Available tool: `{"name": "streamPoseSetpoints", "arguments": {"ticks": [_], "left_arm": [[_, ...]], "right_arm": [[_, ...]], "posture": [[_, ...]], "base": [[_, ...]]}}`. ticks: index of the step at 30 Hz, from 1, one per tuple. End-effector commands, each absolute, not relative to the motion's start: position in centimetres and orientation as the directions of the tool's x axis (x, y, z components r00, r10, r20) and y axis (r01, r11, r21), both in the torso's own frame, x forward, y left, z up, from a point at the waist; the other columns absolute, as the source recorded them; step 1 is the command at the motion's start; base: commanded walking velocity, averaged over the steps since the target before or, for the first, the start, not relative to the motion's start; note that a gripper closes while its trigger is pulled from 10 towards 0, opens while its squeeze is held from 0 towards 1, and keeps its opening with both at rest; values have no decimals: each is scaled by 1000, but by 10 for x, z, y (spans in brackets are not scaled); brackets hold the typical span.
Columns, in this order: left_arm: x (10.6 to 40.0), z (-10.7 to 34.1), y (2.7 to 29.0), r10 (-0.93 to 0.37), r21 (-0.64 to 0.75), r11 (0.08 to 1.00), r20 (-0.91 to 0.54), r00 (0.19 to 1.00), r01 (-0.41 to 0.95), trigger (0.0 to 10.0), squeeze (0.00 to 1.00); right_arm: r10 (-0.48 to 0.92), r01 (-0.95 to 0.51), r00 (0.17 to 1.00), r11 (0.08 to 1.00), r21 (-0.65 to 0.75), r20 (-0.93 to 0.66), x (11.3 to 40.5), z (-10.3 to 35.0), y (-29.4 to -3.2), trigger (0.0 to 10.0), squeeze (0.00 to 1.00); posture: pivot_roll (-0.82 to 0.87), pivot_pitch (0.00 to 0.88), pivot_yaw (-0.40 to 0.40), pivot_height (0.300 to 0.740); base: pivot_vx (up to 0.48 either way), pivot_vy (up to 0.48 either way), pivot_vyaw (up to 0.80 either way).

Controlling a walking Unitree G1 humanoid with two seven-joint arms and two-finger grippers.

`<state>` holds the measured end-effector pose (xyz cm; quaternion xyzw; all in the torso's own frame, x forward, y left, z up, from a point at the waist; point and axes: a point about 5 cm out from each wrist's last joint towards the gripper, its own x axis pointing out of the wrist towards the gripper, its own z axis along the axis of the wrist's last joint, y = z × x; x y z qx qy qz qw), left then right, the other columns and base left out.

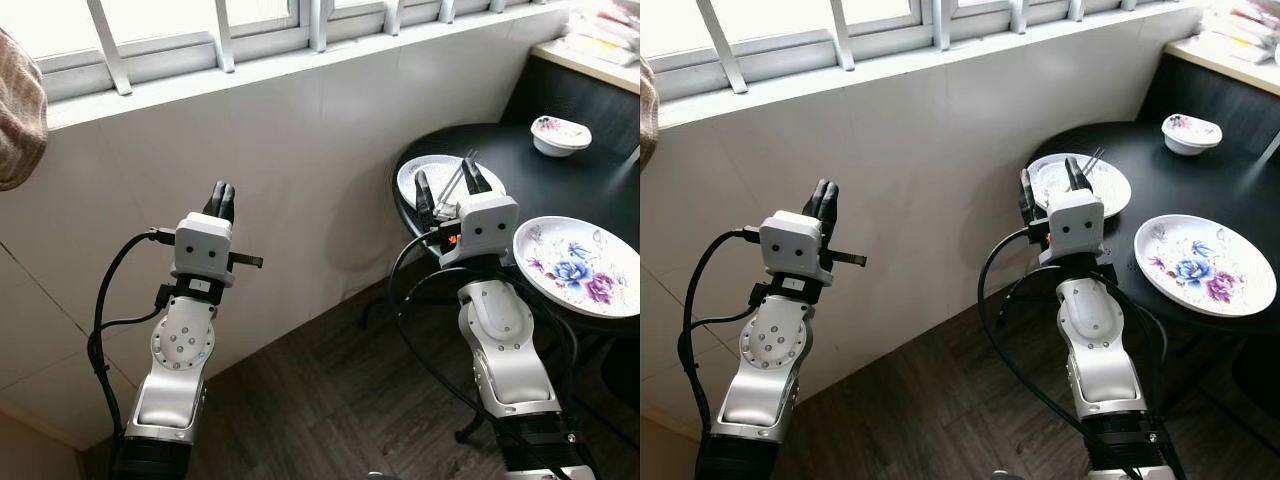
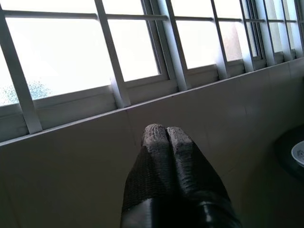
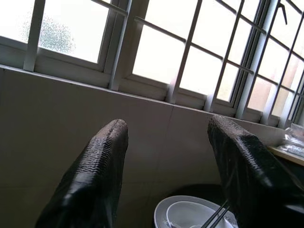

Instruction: Kitchen organization

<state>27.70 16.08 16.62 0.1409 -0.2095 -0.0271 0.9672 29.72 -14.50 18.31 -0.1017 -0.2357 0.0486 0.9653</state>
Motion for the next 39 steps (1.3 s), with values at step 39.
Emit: {"name": "streamPoseSetpoints", "arguments": {"ticks": [39], "left_arm": [[277, 164, 156, -122, 287, 958, 388, 914, 6, 10000, 0]], "right_arm": [[94, -16, 903, 982, -186, 418, 304, 182, -148, 10000, 0]], "posture": [[-36, 0, -32, 740]], "base": [[0, -62, -267]]}}
